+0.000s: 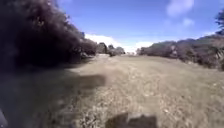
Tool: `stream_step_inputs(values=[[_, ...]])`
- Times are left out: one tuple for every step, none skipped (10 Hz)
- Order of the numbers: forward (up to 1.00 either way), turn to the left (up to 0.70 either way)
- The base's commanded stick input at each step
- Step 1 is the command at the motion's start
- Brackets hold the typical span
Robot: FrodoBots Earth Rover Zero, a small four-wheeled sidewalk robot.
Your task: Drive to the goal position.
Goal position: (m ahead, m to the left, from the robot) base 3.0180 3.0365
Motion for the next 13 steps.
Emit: stream_step_inputs(values=[[0.7, 0.0], [0.7, 0.0], [0.7, 0.0], [0.7, 0.0], [0.7, 0.0], [0.7, 0.0], [0.7, 0.0], [0.7, 0.0], [0.7, -0.33], [0.7, -0.34], [0.7, -0.35], [0.7, -0.21], [0.7, -0.06]])
